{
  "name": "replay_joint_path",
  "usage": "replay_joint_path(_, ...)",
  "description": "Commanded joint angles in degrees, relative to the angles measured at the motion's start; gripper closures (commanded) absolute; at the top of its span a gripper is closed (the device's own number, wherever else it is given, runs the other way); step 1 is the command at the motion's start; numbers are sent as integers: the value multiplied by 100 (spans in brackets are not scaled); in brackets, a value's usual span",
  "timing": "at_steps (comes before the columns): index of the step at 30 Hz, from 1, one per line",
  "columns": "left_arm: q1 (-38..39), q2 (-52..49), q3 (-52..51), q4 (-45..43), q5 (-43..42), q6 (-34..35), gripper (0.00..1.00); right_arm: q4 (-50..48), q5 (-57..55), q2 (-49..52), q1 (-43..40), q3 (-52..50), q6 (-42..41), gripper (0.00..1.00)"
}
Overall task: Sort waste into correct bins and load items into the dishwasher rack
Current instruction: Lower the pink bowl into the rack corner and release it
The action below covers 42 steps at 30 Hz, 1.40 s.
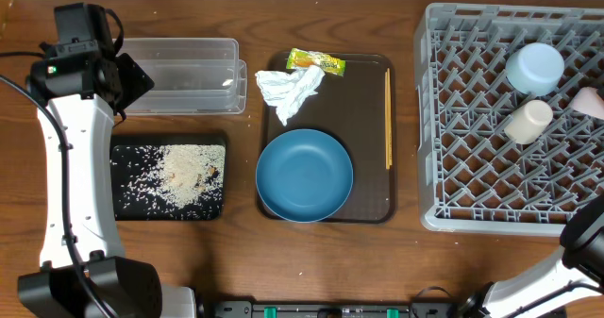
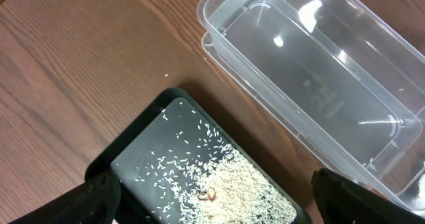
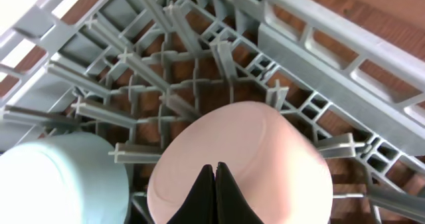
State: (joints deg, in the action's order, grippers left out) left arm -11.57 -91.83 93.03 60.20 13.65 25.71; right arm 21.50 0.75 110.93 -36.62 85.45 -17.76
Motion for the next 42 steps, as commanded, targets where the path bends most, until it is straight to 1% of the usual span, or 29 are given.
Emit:
replay_joint_path(1, -24, 11, 68, 22, 28, 33, 5, 245, 76, -7, 42, 4, 111, 99)
replay_joint_path(6, -24, 11, 68, 22, 28, 33, 5, 769, 76, -306, -20, 4, -70, 99)
replay_joint_path(11, -26, 11, 68, 22, 28, 33, 5, 1158, 79, -1023, -70, 4, -507, 99)
replay_joint_path(16, -26, 11, 68, 22, 28, 33, 5, 1137, 79, -1764, 13, 4, -708, 99)
replay_joint_path(19, -24, 11, 68, 22, 28, 33, 5, 848, 76, -1899, 136, 4, -704, 99)
replay_joint_path(23, -24, 11, 68, 22, 28, 33, 5, 562, -31, -1650, 334, 2, -706, 99)
replay_joint_path(31, -26, 11, 68, 22, 28, 33, 5, 50, -96, -343, 531, 2, -706, 99)
replay_joint_path(36, -24, 11, 68, 22, 28, 33, 5, 275, -715, 76, 507, 2, -706, 99)
replay_joint_path(42, -26, 11, 68, 22, 28, 33, 5, 734, -1331, -168, 317, 4, -782, 99)
